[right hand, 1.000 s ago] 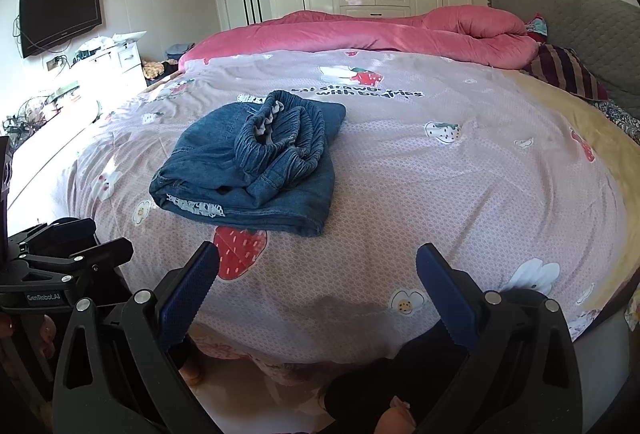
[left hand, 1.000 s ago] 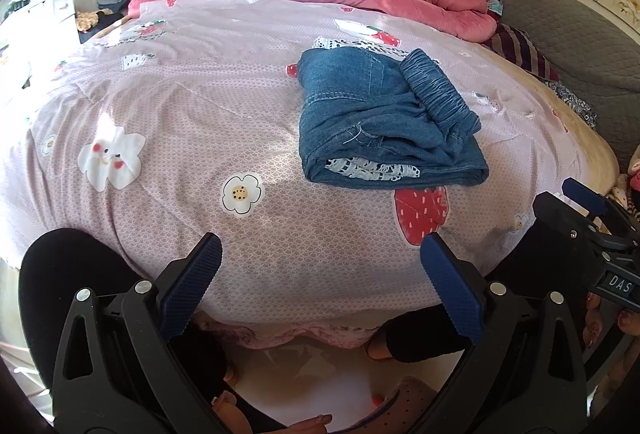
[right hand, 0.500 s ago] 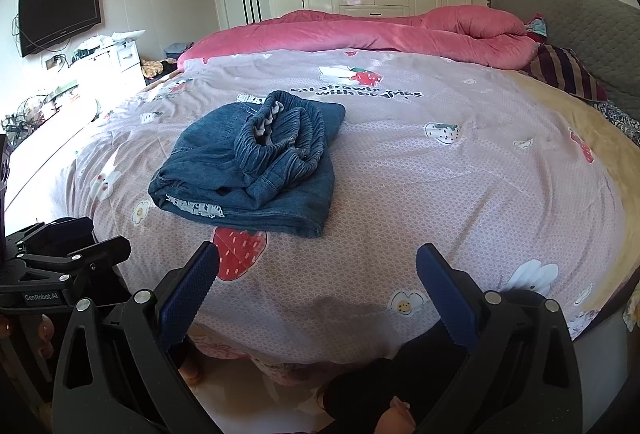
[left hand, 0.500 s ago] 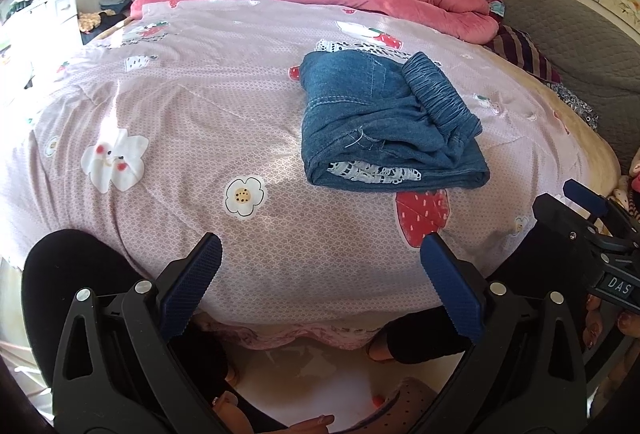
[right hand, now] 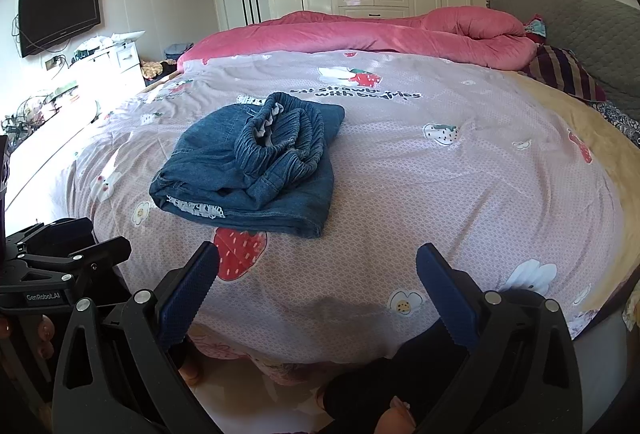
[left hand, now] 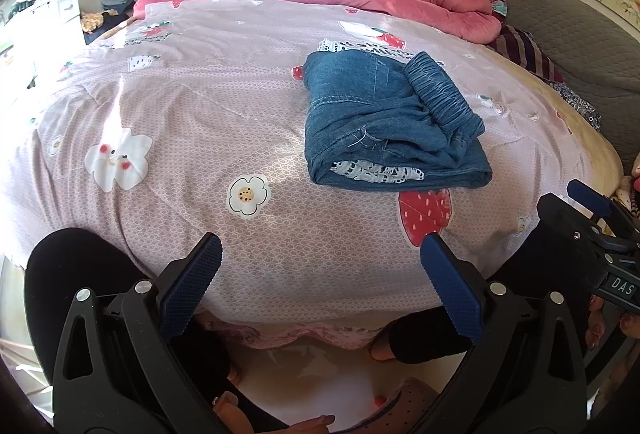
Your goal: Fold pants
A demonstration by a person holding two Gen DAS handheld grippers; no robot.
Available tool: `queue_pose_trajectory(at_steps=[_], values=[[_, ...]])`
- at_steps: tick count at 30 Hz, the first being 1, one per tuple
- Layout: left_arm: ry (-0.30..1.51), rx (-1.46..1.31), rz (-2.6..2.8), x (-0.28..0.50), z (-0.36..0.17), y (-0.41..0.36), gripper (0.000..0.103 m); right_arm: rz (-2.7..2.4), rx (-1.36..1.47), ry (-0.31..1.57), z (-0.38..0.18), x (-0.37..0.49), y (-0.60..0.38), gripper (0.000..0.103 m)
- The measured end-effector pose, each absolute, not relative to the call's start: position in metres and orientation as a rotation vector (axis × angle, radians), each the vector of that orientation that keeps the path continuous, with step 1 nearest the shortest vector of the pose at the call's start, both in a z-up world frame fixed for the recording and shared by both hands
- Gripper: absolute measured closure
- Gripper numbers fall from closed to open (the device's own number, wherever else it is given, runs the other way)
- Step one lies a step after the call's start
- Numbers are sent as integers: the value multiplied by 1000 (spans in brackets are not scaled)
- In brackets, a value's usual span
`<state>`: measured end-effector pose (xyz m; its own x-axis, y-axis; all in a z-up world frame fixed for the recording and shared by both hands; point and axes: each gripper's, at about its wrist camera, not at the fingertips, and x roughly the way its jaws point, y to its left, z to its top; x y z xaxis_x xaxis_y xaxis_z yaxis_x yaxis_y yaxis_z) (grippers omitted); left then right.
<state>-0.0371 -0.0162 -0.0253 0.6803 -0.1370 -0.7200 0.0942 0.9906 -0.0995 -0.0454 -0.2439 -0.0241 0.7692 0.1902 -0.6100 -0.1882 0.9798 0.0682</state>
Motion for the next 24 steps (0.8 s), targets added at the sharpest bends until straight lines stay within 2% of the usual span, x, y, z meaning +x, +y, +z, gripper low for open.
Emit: queue_pose_trajectory(at_steps=[24], values=[[800, -40, -121, -37, -21, -16, 10, 192, 4, 664, -22, -48, -243, 5]])
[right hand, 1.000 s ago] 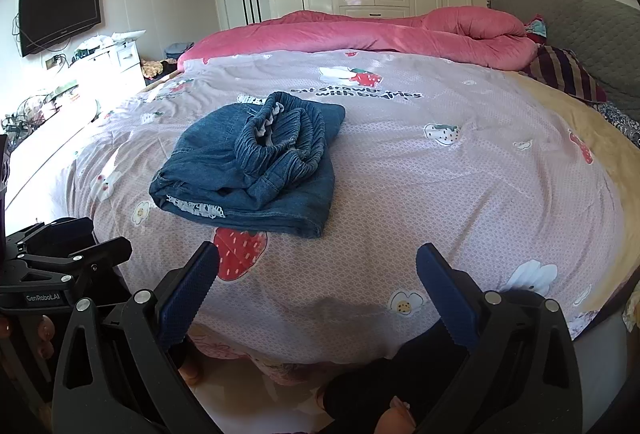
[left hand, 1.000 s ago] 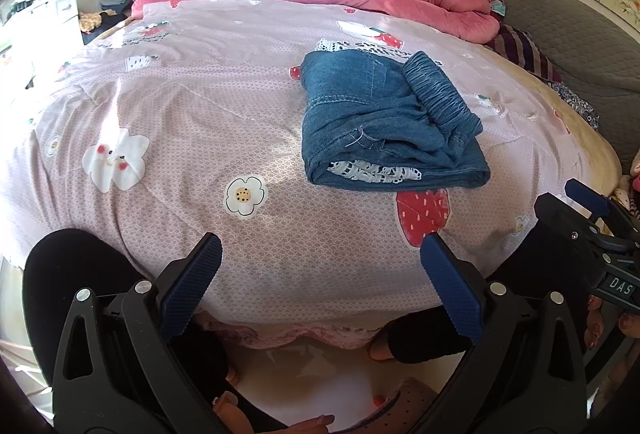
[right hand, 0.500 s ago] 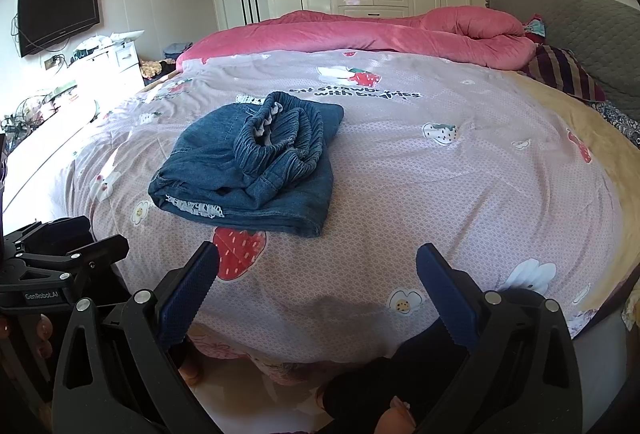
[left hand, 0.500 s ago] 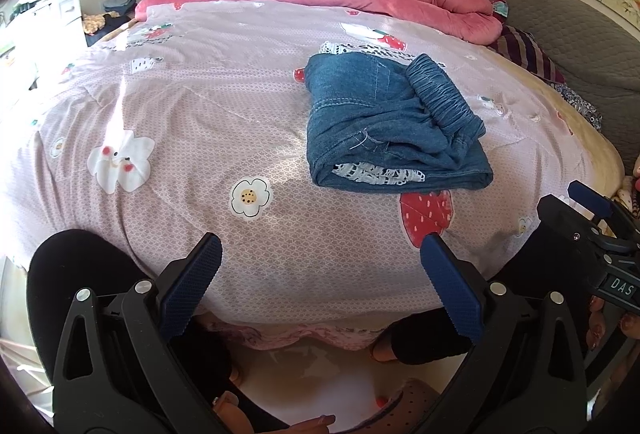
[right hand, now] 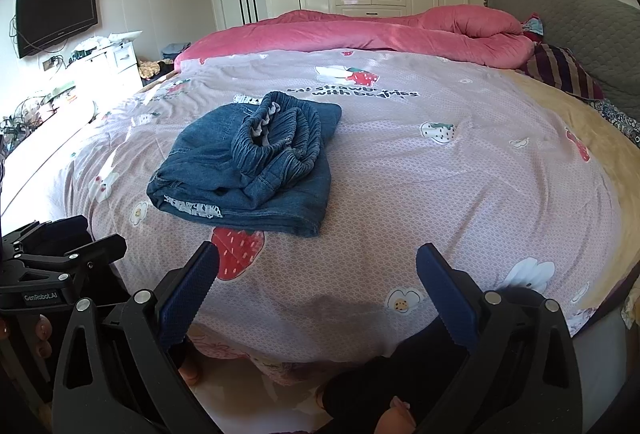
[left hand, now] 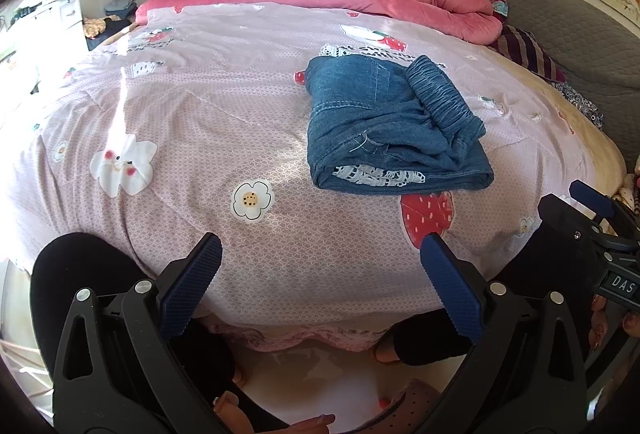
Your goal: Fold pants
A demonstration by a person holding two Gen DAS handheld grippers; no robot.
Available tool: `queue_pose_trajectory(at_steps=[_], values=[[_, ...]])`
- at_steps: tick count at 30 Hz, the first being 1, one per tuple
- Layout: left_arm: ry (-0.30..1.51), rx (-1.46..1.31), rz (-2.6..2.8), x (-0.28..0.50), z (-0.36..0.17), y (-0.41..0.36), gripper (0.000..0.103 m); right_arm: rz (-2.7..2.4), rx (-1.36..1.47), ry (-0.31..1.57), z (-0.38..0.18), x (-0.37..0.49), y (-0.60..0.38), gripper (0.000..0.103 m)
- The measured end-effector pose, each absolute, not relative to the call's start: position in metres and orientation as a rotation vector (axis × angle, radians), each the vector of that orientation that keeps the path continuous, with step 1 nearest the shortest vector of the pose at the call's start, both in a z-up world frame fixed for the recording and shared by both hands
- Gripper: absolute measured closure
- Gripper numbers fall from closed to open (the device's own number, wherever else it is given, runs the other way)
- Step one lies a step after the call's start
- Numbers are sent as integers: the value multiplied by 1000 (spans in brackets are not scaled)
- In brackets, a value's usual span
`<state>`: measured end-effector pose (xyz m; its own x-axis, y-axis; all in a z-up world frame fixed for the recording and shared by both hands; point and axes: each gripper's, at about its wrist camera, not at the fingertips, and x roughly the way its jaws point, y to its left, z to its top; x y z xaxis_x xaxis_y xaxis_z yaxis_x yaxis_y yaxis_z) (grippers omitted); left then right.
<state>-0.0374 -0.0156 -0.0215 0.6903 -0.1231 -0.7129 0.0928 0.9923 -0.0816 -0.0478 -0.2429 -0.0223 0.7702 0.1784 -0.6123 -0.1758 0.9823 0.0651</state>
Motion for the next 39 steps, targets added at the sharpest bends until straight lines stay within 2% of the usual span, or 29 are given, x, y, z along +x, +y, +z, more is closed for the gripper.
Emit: queue_pose_trajectory(at_steps=[39], values=[[824, 6, -55, -31, -26, -10, 10, 150, 15, 693, -31, -35, -255, 5]])
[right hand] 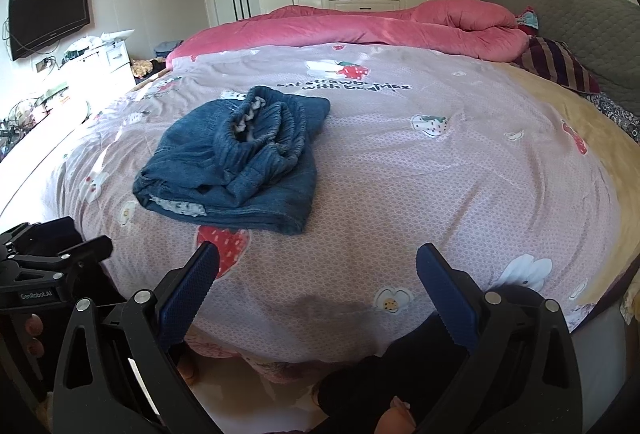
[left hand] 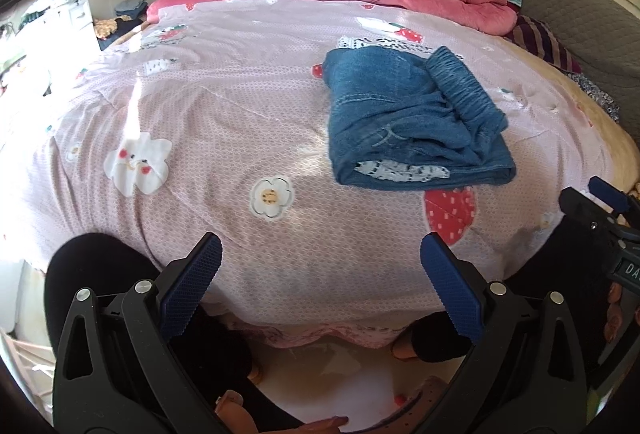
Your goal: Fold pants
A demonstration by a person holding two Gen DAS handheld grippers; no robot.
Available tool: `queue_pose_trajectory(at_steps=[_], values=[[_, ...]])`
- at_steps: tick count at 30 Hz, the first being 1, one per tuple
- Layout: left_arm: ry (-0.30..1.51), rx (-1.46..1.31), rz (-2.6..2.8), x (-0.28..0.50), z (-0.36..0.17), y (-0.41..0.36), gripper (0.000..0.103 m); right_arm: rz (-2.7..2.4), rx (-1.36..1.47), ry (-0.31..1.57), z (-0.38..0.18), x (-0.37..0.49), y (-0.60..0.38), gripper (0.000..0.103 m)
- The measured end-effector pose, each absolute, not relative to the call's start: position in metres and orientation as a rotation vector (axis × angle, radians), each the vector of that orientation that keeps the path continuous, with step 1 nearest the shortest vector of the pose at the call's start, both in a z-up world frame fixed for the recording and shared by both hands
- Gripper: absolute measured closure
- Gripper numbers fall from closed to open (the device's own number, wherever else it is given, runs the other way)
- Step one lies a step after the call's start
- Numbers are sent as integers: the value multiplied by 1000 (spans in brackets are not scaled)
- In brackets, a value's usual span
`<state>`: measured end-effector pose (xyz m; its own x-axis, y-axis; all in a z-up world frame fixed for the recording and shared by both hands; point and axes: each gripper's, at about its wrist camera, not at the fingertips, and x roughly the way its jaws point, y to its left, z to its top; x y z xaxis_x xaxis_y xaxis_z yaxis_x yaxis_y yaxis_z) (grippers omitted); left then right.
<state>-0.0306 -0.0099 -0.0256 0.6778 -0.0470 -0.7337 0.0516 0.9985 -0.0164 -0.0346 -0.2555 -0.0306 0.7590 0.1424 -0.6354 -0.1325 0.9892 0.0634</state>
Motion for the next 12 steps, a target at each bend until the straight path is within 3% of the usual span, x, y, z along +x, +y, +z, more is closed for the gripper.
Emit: queue_pose_trajectory(at_steps=[6, 12], values=[[716, -125, -70, -4, -2, 35, 9, 58, 72, 714, -31, 2, -294, 5], [759, -55, 189, 133, -4, 124, 9, -156, 105, 758, -19, 113, -386, 5]])
